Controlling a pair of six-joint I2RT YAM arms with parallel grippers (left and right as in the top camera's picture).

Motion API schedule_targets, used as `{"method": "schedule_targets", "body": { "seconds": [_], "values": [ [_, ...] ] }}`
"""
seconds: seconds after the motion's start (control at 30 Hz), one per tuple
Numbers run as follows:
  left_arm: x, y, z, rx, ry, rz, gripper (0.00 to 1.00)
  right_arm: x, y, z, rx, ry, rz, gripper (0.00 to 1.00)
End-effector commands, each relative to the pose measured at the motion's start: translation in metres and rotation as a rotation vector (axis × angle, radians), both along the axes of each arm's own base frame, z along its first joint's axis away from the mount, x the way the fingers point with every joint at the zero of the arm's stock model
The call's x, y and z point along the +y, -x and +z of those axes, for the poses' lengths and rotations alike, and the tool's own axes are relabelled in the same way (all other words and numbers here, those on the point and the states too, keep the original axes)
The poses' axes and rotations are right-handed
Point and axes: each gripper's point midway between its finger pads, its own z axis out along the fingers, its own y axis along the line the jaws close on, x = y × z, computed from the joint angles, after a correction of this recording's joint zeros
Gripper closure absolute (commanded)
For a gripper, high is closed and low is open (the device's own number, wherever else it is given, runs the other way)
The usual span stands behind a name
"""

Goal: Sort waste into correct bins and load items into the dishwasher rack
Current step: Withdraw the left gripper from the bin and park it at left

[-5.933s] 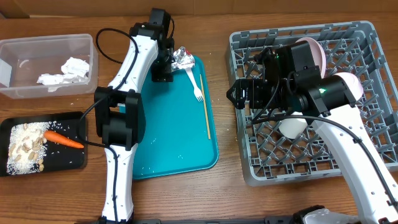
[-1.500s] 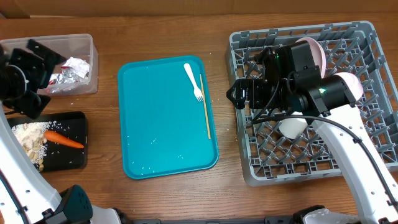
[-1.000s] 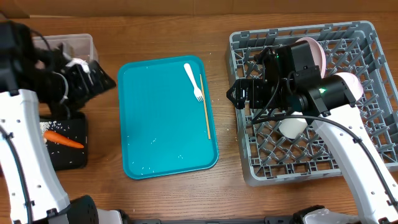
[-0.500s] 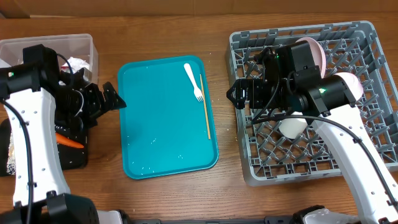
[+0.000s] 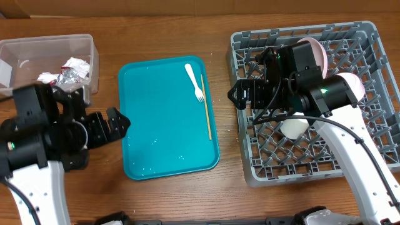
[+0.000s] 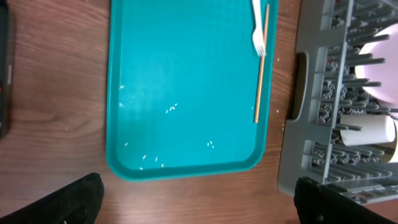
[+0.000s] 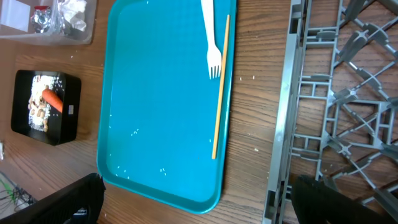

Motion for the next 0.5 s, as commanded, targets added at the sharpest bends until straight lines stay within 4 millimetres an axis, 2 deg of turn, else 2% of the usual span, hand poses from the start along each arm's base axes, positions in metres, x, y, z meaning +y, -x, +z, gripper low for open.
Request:
{"method": "schedule_targets", "body": {
  "seconds": [0.0,0.13,0.47],
  "values": [
    [-0.011,0.009,-0.015,-0.015,0.038,-0.025,0.0,0.001,-0.001,-0.002,-0.005,0.005,0.008,0.0],
    [-0.011,0.011,-0.033,0.022,0.063,0.011,0.0,0.001,-0.001,-0.002,-0.005,0.005,0.008,0.0],
    [-0.002,0.005,-0.057,0.119,0.051,0.035,0.0,0.001,-0.001,-0.002,-0.005,0.005,0.008,0.0]
  ]
}}
